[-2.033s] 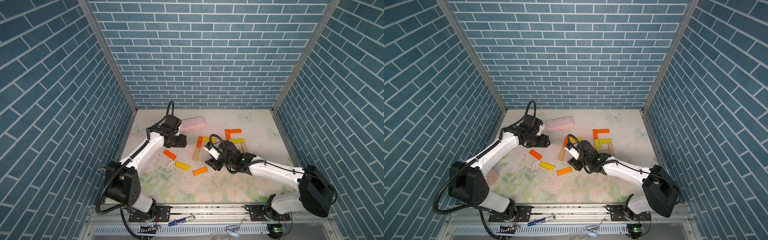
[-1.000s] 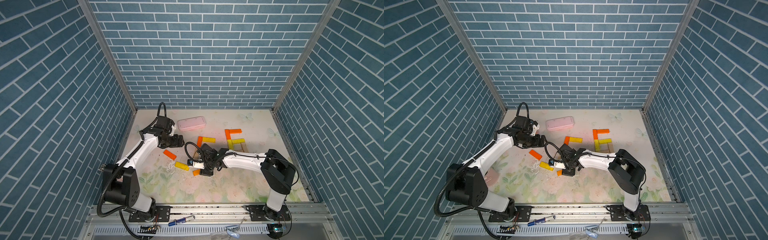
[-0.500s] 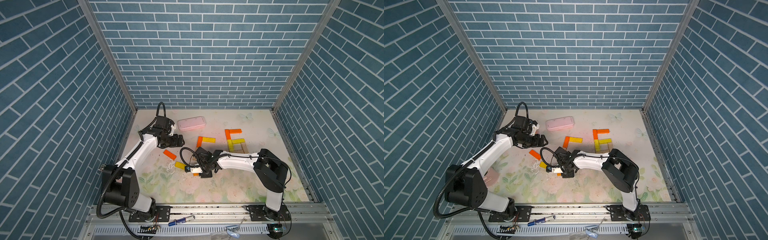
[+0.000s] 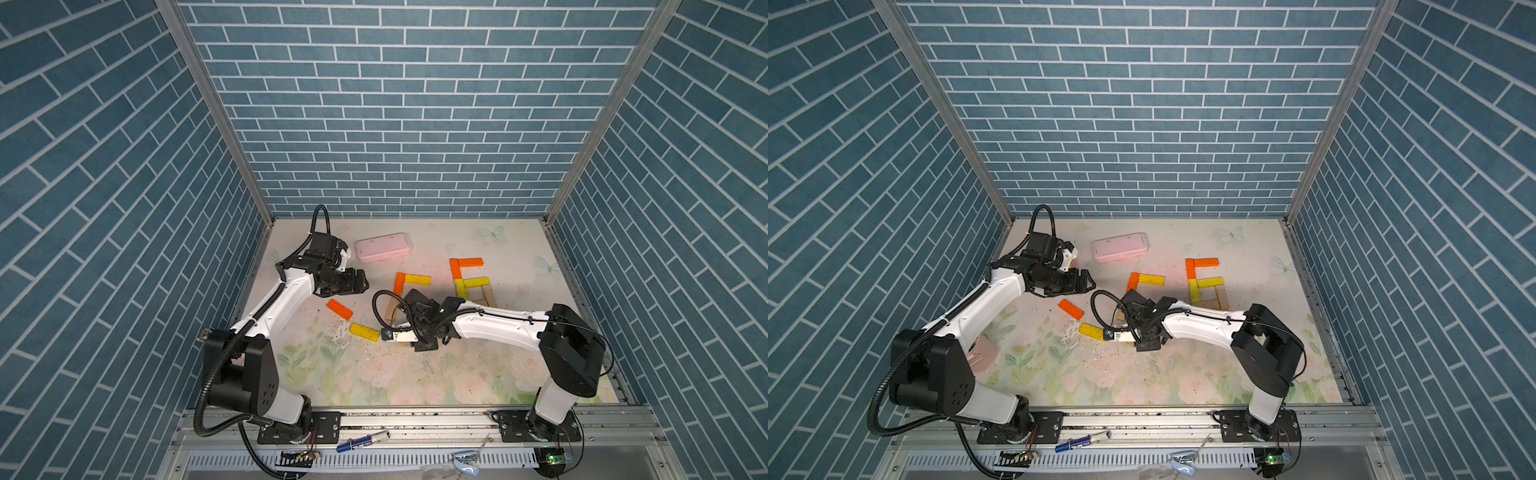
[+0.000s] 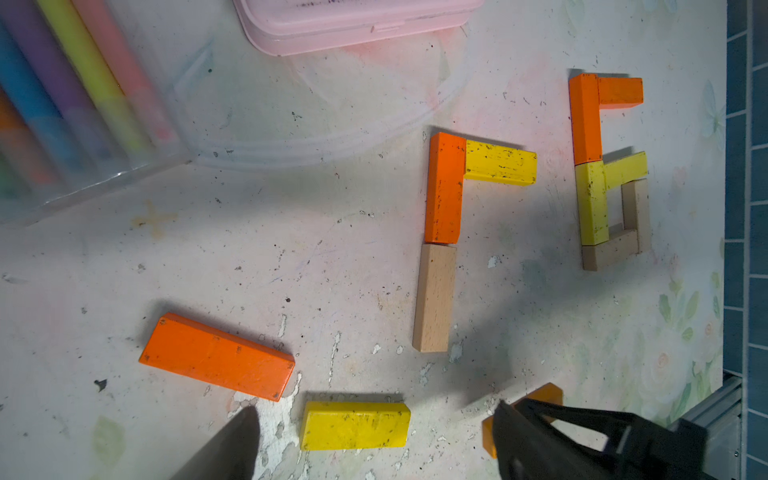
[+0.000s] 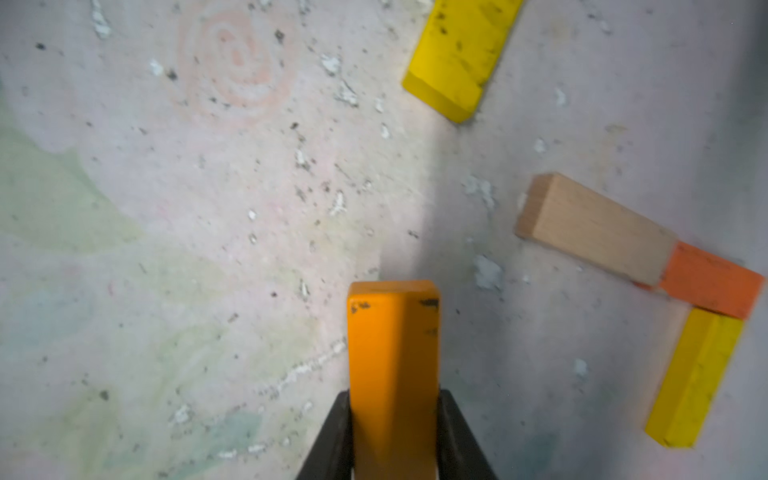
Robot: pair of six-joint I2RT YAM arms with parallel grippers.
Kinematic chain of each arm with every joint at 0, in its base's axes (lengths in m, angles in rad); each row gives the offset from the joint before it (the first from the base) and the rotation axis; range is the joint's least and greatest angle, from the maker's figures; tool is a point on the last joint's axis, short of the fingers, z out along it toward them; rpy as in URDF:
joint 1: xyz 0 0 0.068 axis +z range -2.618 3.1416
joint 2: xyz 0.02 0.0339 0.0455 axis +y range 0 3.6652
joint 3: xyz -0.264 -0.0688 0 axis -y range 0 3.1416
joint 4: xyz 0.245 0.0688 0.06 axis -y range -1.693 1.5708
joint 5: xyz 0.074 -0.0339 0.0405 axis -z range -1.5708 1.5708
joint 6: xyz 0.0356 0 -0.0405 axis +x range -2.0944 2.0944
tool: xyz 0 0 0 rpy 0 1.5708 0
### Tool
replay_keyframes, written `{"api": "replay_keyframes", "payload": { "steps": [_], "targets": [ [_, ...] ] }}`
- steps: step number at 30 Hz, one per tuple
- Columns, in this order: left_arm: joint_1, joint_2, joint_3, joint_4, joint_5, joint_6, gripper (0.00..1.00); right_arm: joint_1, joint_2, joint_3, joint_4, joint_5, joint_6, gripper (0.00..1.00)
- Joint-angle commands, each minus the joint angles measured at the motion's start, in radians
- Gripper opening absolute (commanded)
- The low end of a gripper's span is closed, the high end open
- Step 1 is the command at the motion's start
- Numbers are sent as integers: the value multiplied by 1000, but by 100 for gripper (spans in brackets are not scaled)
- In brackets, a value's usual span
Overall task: Assemble the number 6 with building blocks
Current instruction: Pick up the building block from the center of the board, then assemble the building block at the center of the board.
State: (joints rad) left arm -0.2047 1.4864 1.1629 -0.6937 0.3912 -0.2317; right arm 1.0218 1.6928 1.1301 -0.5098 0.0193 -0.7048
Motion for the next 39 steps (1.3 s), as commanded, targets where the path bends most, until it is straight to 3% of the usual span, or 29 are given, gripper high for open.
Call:
{"api": "replay_keyframes", "payload": {
  "steps": [1, 6, 12, 25, 39],
  "targets": [
    [8, -26, -16, 6, 12, -8, 89, -58, -72, -10, -32, 26, -43, 16],
    [8, -28, -20, 10, 21, -9, 89, -149, -68, 3, 2, 24, -82, 16],
    [10, -33, -24, 13, 20, -9, 89, -218, 54, 93, 10, -31, -108, 17],
    [16, -2, -22, 25, 43, -17, 89, -244, 304, 265, -3, -101, -64, 18],
    [19, 4, -25, 33, 57, -24, 89, -244, 379, 335, -44, -86, 2, 20]
  ]
}}
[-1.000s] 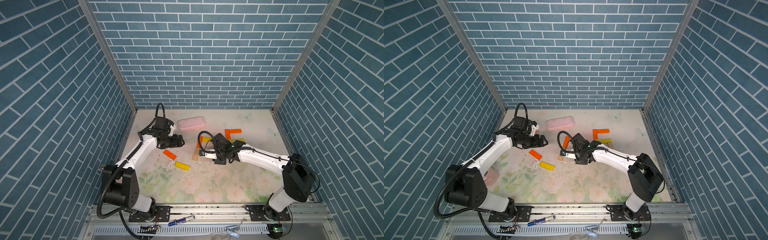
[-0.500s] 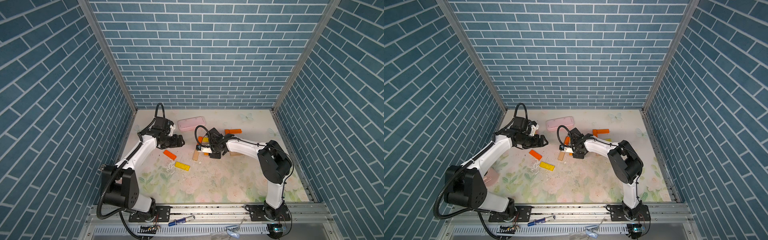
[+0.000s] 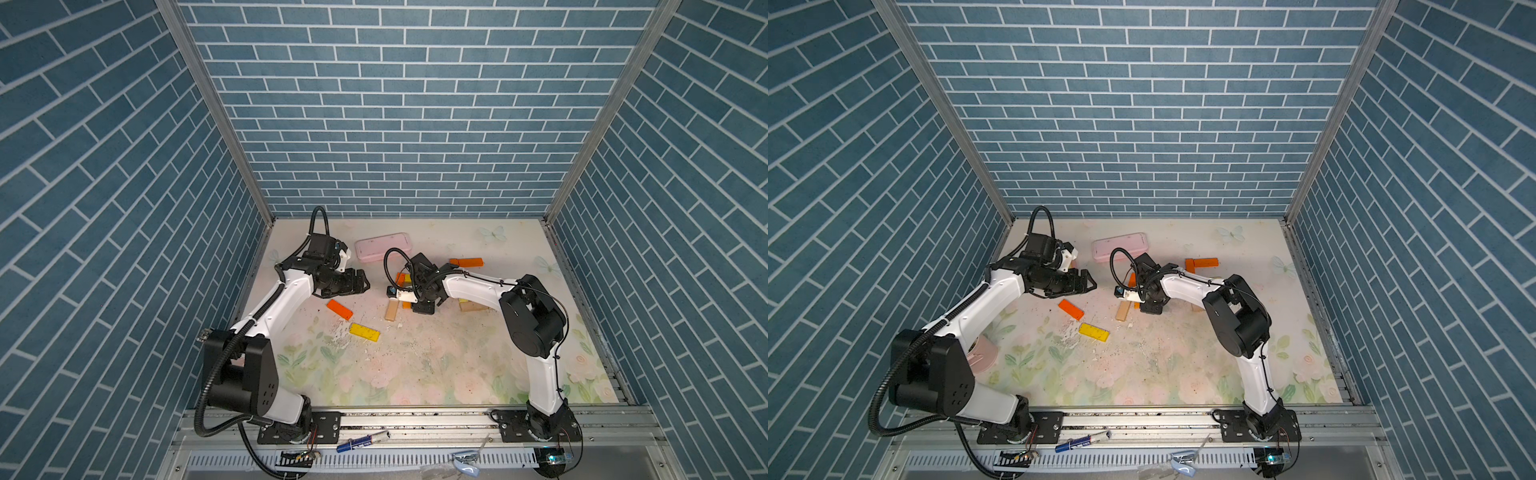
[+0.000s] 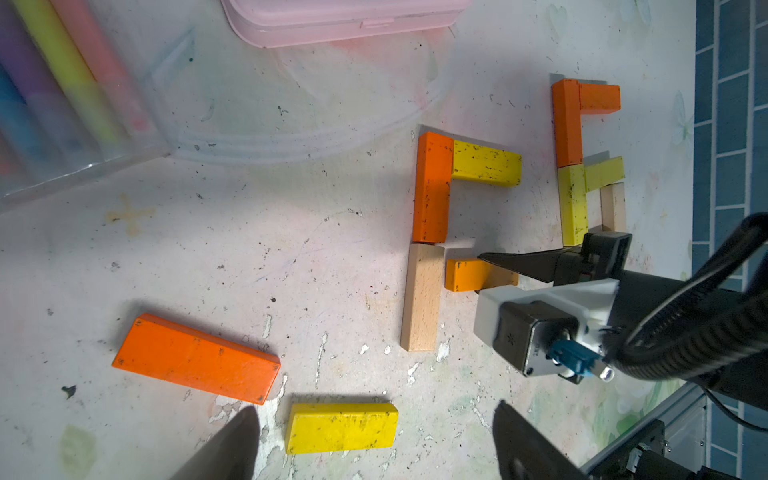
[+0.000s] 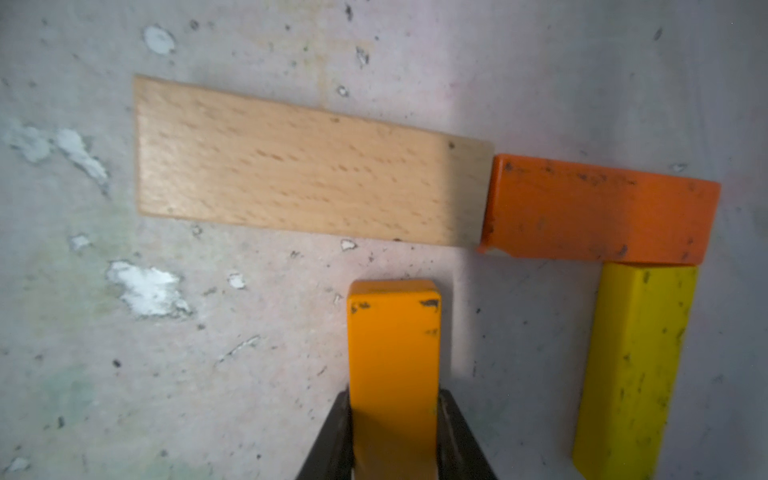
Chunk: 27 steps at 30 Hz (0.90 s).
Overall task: Assemble the number 6 with building blocks
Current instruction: Assemble the building block at the center of the board.
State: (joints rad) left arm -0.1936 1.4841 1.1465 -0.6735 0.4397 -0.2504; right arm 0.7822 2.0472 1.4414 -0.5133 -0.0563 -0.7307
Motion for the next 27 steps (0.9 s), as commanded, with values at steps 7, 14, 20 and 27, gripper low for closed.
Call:
{"api": "replay_keyframes", "payload": {
  "steps": [7, 14, 20, 27],
  "targets": [
    [8, 5, -11, 15, 13, -8, 89, -4, 44, 42, -62, -3, 64, 21],
    [8, 4, -11, 18, 16, -9, 88, -1, 50, 49, -76, -3, 92, 22],
    [8, 2, -13, 20, 19, -11, 88, 6, 56, 52, -83, 0, 109, 23],
    [9, 0, -13, 23, 22, -12, 88, 19, 64, 59, -88, 0, 124, 23]
  ]
}}
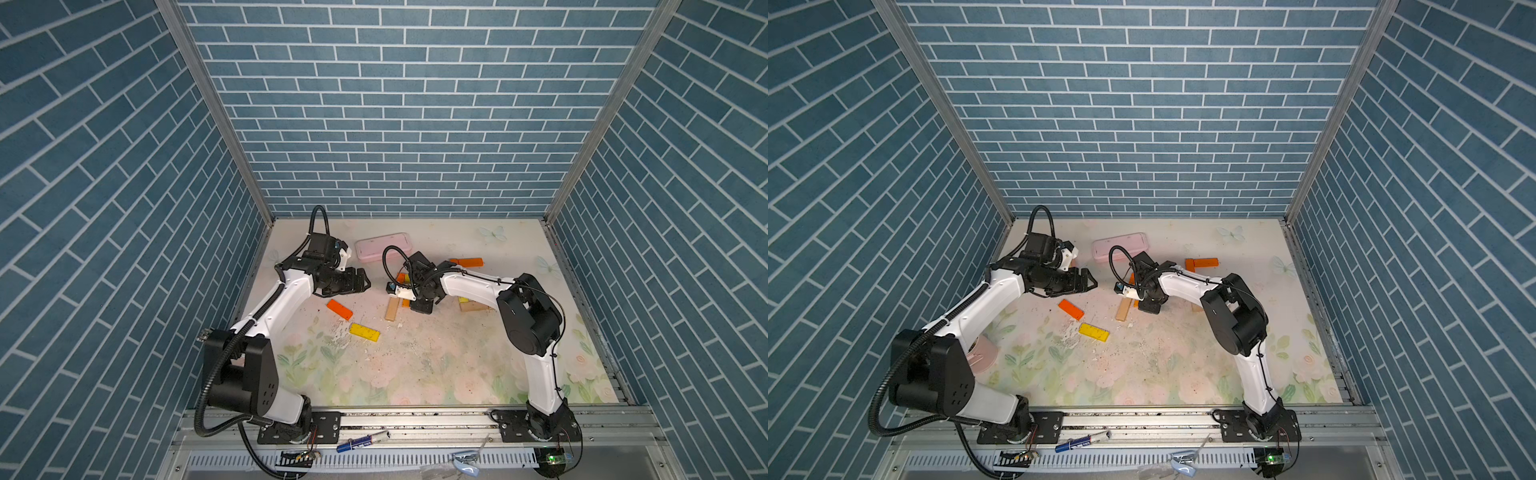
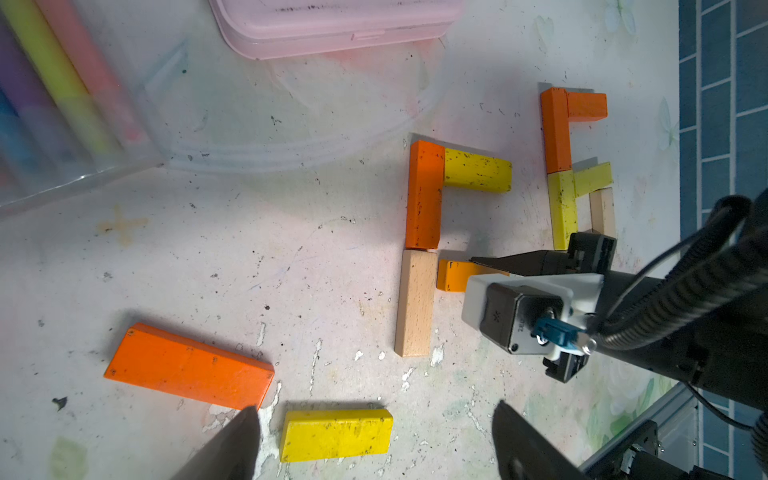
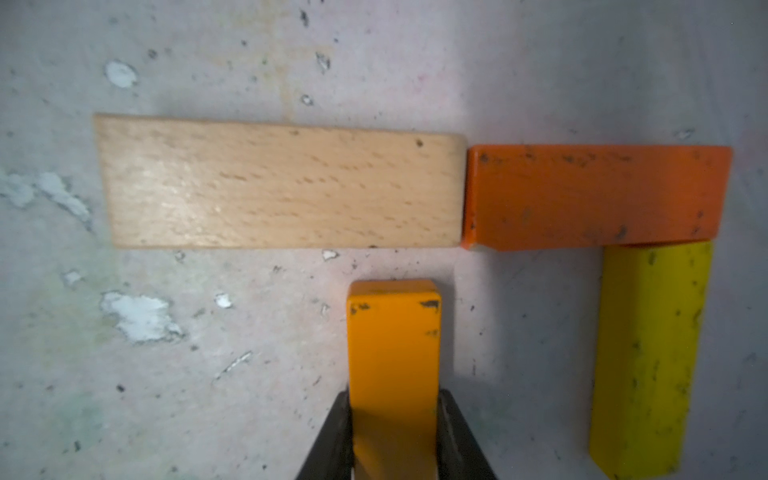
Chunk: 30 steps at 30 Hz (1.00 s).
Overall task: Assemble the number 6 with building blocks
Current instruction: Assemble the building block at the center of the board.
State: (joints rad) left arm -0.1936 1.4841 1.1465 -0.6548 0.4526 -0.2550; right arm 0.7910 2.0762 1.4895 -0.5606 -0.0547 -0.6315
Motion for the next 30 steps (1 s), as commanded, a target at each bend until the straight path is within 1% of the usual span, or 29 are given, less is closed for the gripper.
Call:
{"api": "replay_keyframes", "payload": {
  "steps": [1, 30],
  "targets": [
    [8, -1, -11, 4, 10, -7, 88, 10, 34, 13, -43, -2, 26, 23],
    [8, -5, -13, 5, 15, -7, 88, 21, 67, 49, -74, 2, 61, 24]
  ]
}}
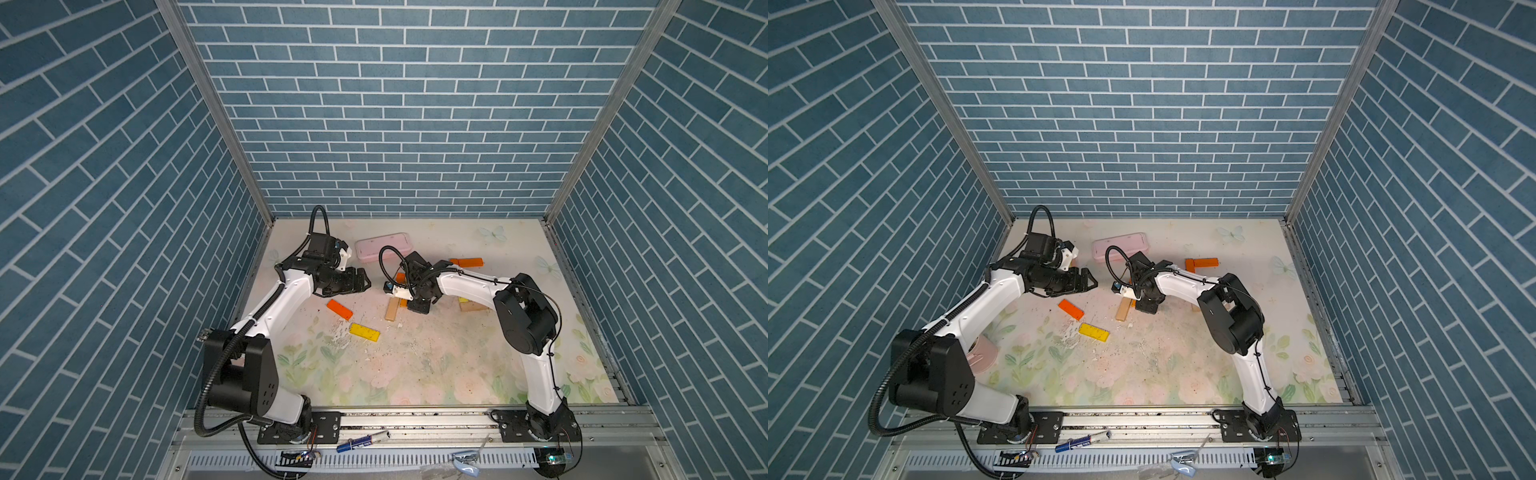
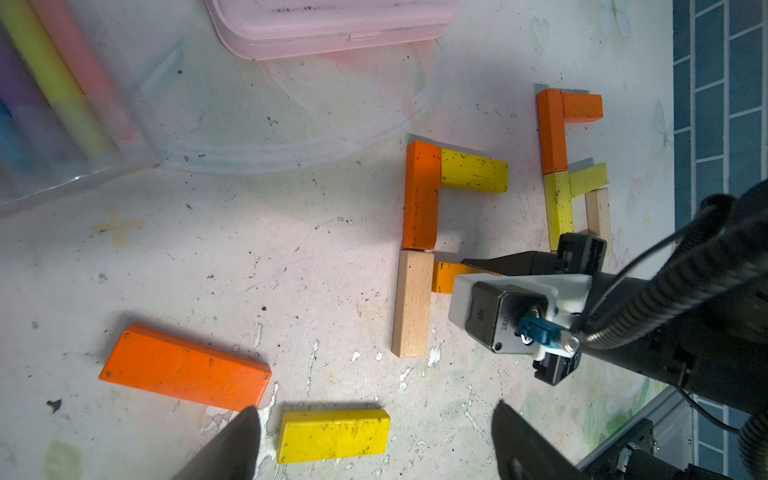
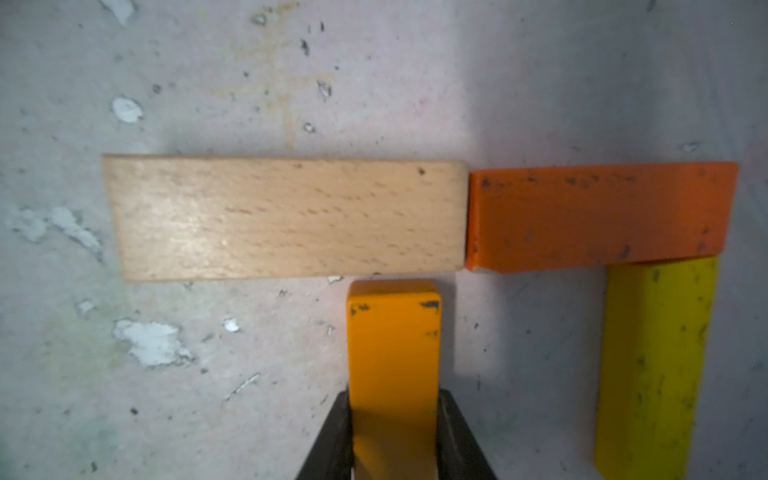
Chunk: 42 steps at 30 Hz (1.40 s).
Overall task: Assemble the number 6 with building blocks
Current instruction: Assemble the building block at the center of the board.
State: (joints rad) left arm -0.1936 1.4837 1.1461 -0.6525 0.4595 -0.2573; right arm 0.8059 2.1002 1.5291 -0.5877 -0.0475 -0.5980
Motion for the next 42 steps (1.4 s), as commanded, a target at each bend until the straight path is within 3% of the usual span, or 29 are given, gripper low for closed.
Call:
{"api": "replay_keyframes", "payload": {
  "steps": [1, 42],
  "targets": [
    [8, -6, -13, 4, 8, -5, 88, 6, 43, 11, -49, -5, 29, 24],
    [8, -6, -14, 5, 13, -5, 87, 8, 86, 67, -105, 44, 21, 24]
  ]
}}
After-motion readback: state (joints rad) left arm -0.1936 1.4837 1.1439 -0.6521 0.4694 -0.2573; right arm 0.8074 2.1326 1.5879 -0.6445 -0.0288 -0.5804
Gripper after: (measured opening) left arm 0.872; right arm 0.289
